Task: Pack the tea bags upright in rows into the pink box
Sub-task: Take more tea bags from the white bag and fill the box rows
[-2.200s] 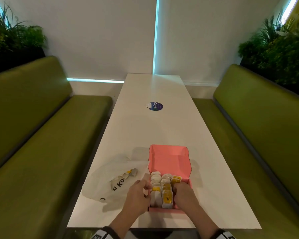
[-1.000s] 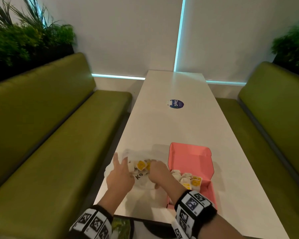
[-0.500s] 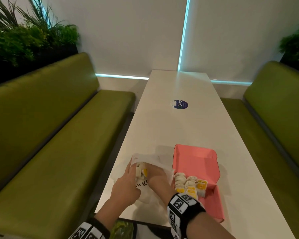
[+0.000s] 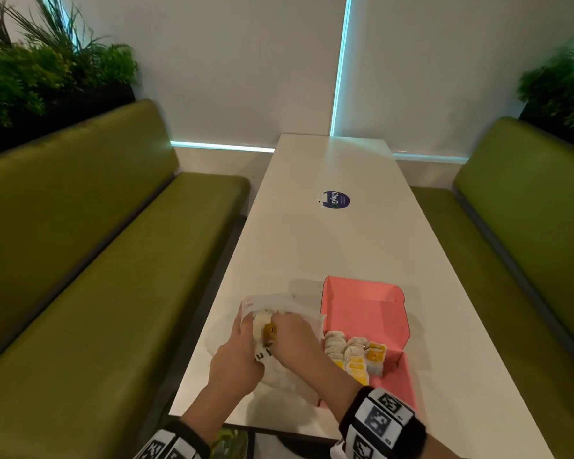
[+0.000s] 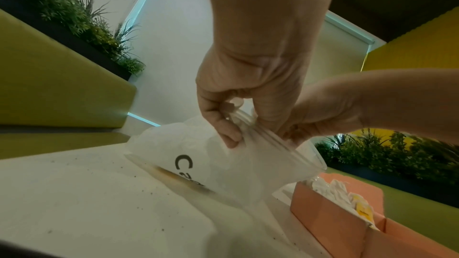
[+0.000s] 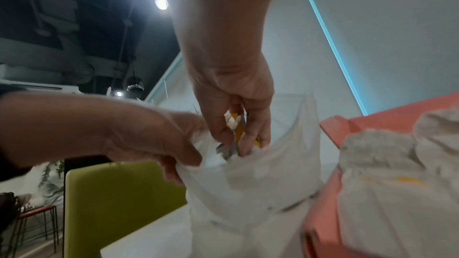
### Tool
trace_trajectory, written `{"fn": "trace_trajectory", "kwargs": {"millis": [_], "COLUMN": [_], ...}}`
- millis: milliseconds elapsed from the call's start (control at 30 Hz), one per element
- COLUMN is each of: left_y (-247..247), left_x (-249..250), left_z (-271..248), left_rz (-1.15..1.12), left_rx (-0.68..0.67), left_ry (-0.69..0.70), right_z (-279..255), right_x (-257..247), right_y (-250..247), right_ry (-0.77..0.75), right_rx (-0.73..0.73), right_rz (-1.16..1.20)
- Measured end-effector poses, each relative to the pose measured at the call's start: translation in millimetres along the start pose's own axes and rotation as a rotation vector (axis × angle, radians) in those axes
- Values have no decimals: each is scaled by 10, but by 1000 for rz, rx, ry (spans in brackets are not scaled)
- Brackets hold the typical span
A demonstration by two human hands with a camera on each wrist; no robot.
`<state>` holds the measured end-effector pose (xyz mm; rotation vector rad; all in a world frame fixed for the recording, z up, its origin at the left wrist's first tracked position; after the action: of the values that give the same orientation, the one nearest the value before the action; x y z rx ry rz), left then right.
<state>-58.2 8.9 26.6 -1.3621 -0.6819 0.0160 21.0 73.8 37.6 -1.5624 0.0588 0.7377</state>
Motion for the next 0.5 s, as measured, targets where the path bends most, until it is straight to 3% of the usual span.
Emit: {"fn": "trace_trajectory", "kwargs": {"millis": [133,300,467,500], "left_y": [-49,-206,-684,-729], "left_x": [76,98,261,305], "left_z": [-61,-107,-114,-112], "left_rz": [9,66,-536,-673], "left_rx": [47,35,425,452], "left_ry": [71,68,144,148], "right_z": [-83,-191,-315,-335], "right_x": [-29,219,353,357], "right_y": [-381,-849,-1152,-1200], "right_ry": [-12,162,238,233], "right_rx": [10,77,96,106], "right_rz": [172,535,805,825]}}
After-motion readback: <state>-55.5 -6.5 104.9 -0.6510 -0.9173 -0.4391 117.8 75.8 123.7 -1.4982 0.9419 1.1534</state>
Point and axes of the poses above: each hand's wrist, its own z-axis towards the middle knuckle, its own y-axis out of the palm, x = y × z, the point moved 7 cm from there along z, towards the middle knuckle, and after that the axes turned 15 degrees about x, right-handed, at the moved point
